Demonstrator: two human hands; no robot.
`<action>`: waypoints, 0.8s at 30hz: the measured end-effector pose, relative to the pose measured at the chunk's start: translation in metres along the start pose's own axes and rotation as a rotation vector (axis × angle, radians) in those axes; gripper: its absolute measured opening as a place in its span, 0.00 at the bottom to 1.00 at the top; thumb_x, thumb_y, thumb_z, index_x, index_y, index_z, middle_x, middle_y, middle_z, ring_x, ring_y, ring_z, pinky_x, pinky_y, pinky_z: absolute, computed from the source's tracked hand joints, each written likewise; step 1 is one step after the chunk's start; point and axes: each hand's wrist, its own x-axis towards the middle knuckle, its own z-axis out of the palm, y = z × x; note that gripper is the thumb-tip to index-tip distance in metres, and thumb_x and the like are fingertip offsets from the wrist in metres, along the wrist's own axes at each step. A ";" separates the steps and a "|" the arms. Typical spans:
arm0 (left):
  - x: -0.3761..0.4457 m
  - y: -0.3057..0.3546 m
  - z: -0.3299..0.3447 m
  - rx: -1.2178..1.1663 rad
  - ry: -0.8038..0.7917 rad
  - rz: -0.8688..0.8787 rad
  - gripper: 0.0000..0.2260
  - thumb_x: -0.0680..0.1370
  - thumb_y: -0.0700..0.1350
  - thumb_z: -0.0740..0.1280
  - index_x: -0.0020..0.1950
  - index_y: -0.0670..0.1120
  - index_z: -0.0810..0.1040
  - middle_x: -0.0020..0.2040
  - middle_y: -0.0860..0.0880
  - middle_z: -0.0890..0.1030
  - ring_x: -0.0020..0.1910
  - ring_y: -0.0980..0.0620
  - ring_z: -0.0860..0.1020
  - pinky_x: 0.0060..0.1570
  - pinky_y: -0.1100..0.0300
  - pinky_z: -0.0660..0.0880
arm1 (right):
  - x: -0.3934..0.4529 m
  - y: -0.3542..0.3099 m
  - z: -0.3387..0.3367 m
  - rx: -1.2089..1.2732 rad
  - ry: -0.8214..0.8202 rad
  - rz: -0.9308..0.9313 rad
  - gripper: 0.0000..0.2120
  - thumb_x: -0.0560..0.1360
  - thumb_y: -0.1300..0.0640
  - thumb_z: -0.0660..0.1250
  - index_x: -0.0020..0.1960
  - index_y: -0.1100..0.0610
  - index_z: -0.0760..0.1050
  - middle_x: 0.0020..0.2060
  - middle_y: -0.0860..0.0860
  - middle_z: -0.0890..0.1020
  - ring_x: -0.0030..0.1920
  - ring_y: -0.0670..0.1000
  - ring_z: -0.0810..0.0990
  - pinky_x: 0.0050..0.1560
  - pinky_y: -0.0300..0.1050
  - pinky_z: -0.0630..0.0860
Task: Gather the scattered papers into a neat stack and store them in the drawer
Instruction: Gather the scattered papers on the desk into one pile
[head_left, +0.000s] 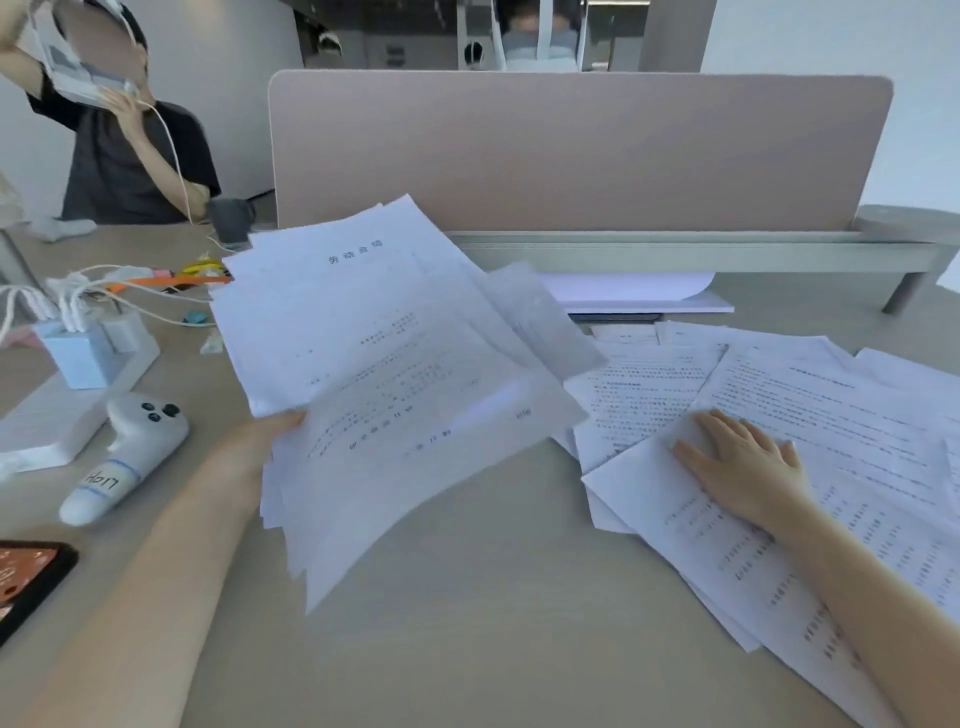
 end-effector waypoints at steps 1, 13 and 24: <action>0.012 -0.007 -0.007 -0.009 -0.021 -0.020 0.24 0.76 0.47 0.67 0.69 0.39 0.70 0.67 0.38 0.74 0.64 0.38 0.74 0.52 0.49 0.74 | 0.001 0.001 0.001 0.030 0.011 0.001 0.27 0.78 0.40 0.50 0.74 0.48 0.57 0.76 0.46 0.59 0.76 0.51 0.55 0.73 0.55 0.48; -0.029 -0.018 0.053 -0.093 -0.345 -0.008 0.07 0.79 0.40 0.61 0.49 0.44 0.79 0.34 0.49 0.86 0.30 0.53 0.84 0.28 0.64 0.78 | -0.039 -0.049 -0.039 1.416 -0.217 -0.076 0.19 0.76 0.39 0.53 0.56 0.44 0.78 0.51 0.44 0.84 0.51 0.49 0.82 0.51 0.52 0.75; -0.036 -0.020 0.065 0.012 -0.413 0.070 0.15 0.79 0.37 0.62 0.65 0.41 0.75 0.61 0.42 0.79 0.57 0.43 0.78 0.51 0.52 0.75 | -0.026 -0.027 -0.022 0.817 0.327 -0.041 0.11 0.76 0.59 0.61 0.35 0.59 0.74 0.29 0.51 0.76 0.24 0.40 0.73 0.26 0.35 0.67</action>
